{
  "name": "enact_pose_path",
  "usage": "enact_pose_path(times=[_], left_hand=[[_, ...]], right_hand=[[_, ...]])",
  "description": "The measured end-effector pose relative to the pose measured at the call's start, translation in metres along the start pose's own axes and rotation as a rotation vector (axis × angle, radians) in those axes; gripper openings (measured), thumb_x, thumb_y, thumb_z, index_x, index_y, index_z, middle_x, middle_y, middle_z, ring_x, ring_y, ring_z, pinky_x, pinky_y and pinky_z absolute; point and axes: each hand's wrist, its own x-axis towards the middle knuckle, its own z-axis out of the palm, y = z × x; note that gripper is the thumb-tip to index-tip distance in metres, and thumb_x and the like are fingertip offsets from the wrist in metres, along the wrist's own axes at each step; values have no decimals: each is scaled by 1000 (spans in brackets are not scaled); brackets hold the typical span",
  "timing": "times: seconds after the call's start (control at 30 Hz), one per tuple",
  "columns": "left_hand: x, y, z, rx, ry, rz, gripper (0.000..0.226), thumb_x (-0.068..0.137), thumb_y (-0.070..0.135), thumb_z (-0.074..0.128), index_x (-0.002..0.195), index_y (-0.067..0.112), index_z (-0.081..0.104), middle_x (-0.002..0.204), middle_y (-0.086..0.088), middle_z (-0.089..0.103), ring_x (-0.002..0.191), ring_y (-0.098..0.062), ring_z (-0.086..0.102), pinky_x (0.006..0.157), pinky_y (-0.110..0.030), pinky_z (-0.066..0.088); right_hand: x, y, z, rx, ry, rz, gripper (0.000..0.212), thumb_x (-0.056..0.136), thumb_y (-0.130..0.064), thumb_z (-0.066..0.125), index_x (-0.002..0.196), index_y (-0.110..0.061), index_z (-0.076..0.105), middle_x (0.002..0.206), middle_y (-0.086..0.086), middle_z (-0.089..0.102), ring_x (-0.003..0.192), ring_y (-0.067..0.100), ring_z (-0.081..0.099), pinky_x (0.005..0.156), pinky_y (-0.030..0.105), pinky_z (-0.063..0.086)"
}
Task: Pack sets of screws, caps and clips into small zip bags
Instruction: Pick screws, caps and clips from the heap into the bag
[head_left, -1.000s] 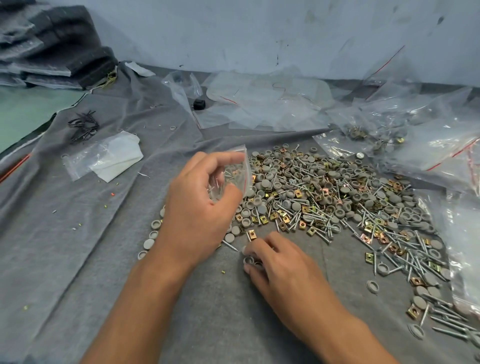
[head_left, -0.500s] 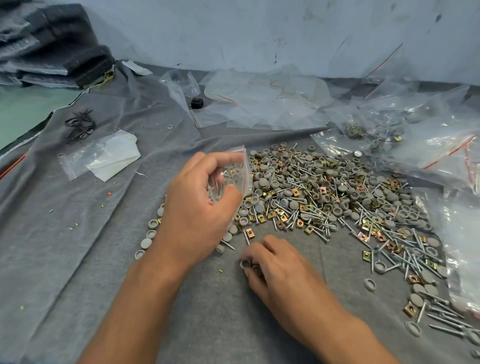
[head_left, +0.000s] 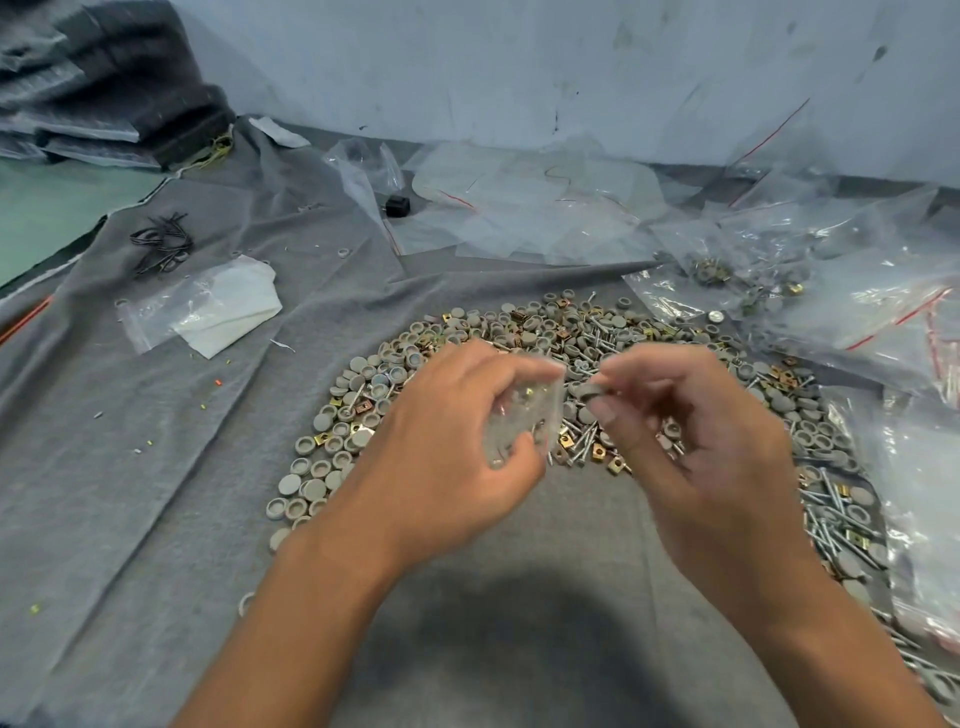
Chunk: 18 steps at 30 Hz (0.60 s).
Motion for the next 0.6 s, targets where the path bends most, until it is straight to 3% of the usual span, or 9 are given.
enact_pose_path(times=[0.1,0.2,0.27,0.37,0.5,0.6], left_hand=[[0,6,7,11,-57,21,43,81,37,55,123,32,61,91,26,41,94,-2,46,79,-16,32],[1,9,10,3,-76,33,43,80,36,56,122,31,62,94,27,43,96,-3,47,83,-14,32],[1,10,12,9,-91,28,42,80,37,53,120,29,63,92,24,43,94,-5,47,82,-15,32],[1,10,14,11,-104,4,38,81,39,51,116,30,61,88,22,41,91,-5,46,75,-17,30],[1,9,15,-10,-82,2,42,82,35,56,124,38,58,90,27,41,95,-3,48,79,-15,33],[0,8,12,-10,-81,-18,44,83,34,59,128,38,59,91,28,43,97,0,47,81,-10,32]], right_hand=[[4,-4,-6,-89,-60,-131,11,97,-13,69,107,-17,70,101,-15,63,92,-1,60,81,13,44],[-1,-1,1,-141,-134,-125,13,94,-13,70,106,-12,74,103,-4,66,98,9,64,86,27,52],[-1,0,2,-136,-152,-106,17,91,-15,73,108,-13,74,105,-4,66,96,8,64,85,24,52],[1,-1,1,-89,-55,-35,21,86,-19,78,106,-16,72,100,-9,65,84,3,64,74,10,46],[4,1,0,-9,57,79,12,87,-25,76,97,-25,69,90,-17,65,80,5,66,68,11,48],[1,24,-14,-34,-42,334,9,89,-32,71,87,-36,64,79,-15,65,73,4,61,61,10,44]])
